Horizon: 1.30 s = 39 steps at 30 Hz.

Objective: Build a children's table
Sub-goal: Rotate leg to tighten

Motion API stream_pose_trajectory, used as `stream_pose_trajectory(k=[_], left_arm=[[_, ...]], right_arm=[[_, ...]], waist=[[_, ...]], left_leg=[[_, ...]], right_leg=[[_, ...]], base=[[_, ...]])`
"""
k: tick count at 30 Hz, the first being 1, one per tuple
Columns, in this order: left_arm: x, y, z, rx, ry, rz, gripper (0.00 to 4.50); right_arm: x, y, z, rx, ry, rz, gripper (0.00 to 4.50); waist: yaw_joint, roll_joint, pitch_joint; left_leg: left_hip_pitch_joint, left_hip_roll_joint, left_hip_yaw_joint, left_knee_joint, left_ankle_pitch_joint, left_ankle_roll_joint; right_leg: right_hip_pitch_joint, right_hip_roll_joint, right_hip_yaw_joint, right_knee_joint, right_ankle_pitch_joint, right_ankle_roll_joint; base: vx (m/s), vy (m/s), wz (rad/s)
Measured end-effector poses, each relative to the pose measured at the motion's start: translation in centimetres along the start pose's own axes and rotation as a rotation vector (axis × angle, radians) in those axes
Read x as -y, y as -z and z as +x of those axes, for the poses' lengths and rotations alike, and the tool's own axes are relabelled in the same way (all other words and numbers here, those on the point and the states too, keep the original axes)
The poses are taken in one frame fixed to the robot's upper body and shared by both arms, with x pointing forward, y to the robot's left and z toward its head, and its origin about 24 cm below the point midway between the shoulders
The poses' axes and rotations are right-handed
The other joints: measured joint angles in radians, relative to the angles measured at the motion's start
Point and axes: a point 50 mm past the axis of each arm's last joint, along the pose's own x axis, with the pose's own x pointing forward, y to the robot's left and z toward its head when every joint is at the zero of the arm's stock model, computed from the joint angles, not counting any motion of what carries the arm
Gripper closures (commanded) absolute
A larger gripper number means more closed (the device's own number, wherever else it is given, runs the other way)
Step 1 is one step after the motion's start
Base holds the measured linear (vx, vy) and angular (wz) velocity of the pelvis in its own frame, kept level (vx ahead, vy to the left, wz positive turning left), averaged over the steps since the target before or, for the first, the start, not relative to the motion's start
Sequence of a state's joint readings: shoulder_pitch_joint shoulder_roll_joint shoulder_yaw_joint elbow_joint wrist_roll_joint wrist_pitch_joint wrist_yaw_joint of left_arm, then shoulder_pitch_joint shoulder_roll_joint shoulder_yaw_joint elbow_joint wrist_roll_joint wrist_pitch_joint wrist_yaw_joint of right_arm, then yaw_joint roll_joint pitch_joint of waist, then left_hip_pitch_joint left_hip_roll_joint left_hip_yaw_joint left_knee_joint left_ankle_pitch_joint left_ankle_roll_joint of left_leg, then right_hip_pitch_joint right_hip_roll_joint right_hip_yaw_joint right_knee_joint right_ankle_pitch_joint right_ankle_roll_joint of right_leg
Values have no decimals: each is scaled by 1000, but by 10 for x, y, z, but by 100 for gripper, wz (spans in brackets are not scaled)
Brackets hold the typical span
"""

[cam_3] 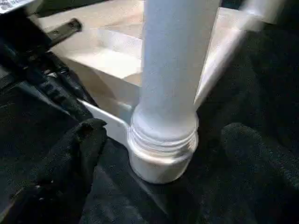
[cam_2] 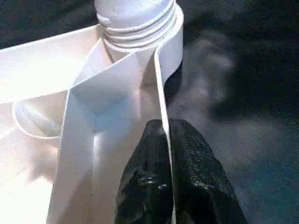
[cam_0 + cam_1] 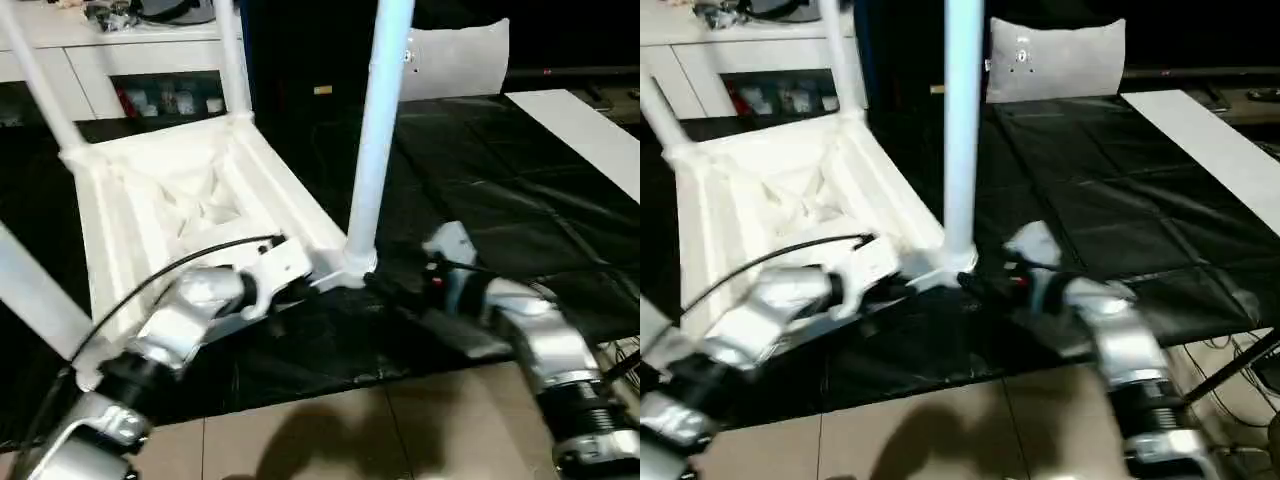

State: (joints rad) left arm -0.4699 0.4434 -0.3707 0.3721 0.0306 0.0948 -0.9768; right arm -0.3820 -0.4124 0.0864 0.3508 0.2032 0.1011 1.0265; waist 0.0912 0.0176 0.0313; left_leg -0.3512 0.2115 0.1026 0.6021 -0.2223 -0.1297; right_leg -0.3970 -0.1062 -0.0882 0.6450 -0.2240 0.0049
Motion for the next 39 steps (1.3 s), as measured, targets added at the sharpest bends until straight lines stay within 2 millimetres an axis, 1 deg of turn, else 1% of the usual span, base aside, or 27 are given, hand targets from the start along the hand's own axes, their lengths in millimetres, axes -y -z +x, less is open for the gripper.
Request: stream_pose_trajectory(k=[2,3,4,8,9,11,13,14,17,18,19,21,25,28,35,37,39], left_arm=[[2,2,-4,9,46,15,450],[3,2,-5,10,74,26,450],[4,1,-6,14,98,40,450],[10,1,-9,21,203,86,450],[12,1,-9,26,231,93,450],[15,0,-8,34,267,103,450],[18,-2,-7,41,311,121,450],[19,-2,-7,42,328,128,450],[22,-4,-6,46,356,148,450],[22,-4,-5,48,361,153,450],[22,-5,-5,50,362,159,450],[22,-5,-5,53,369,166,450],[22,-5,-5,53,372,167,450],[22,-5,-6,52,371,166,450],[20,-3,-6,48,357,92,450],[21,-3,-5,52,329,57,450],[21,-2,-6,48,277,7,450]], right_arm=[[0,-2,-5,-6,-47,-19,19],[-1,-4,-6,-2,-84,-23,35],[-3,-4,-7,-4,-119,-25,35],[-9,-3,-11,-41,-258,-34,66],[-11,-3,-10,-41,-293,-45,91],[-14,-3,-9,-39,-326,-55,91],[-17,-3,-7,-39,-371,-48,111],[-17,-3,-7,-35,-386,-41,132],[-19,-3,-5,-37,-435,-27,156],[-20,-2,-4,-43,-454,-14,167],[-21,0,-4,-51,-468,-1,167],[-23,3,-3,-61,-495,17,188],[-24,3,-3,-63,-509,27,224],[-24,3,-3,-63,-509,28,241],[-24,4,-1,-58,-483,41,251],[-27,5,3,-41,-446,57,251],[-29,6,7,-22,-370,77,252]], waist=[[7,0,0],[9,0,0],[10,0,0],[16,-1,1],[18,-1,1],[22,-1,1],[23,-2,1],[23,-2,1],[21,-2,1],[20,-3,0],[20,-3,0],[20,-3,1],[21,-3,1],[21,-3,0],[18,-2,0],[13,-2,0],[6,-2,0]], left_leg=[[-1,0,0,0,0,1],[-1,-1,1,0,0,1],[-1,-1,3,0,0,2],[-1,-2,6,0,0,6],[-1,-2,6,0,0,6],[-1,-2,7,0,0,7],[0,-2,9,0,0,7],[0,-2,9,0,0,7],[1,-2,11,0,0,7],[2,-2,12,0,0,7],[2,-2,12,0,0,7],[1,-2,13,0,0,7],[2,-2,14,0,-1,8],[2,-2,14,0,-1,8],[3,-2,15,0,-1,8],[4,-2,16,0,0,8],[5,-2,16,0,0,5]], right_leg=[[0,0,0,0,0,0],[0,-1,1,0,0,0],[0,-2,2,0,0,0],[-1,-4,4,-1,0,0],[-1,-4,4,-1,0,0],[-1,-4,5,-1,0,0],[-1,-4,6,-1,0,0],[-1,-4,7,-1,0,0],[-2,-4,9,0,0,0],[-2,-4,10,0,0,0],[-2,-3,10,0,0,0],[-3,-3,12,1,0,0],[-3,-3,13,0,0,0],[-3,-3,13,1,0,0],[-3,-2,15,1,1,-1],[-3,-2,16,1,3,0],[-3,-2,17,1,6,0]], base=[[0,0,0],[0,0,0],[0,0,0],[0,0,0],[0,0,0],[0,0,0],[0,0,0],[0,0,0],[0,0,0],[0,0,0],[0,0,0],[0,0,0],[0,0,0],[0,0,0],[0,0,0],[0,0,0],[0,0,0]])
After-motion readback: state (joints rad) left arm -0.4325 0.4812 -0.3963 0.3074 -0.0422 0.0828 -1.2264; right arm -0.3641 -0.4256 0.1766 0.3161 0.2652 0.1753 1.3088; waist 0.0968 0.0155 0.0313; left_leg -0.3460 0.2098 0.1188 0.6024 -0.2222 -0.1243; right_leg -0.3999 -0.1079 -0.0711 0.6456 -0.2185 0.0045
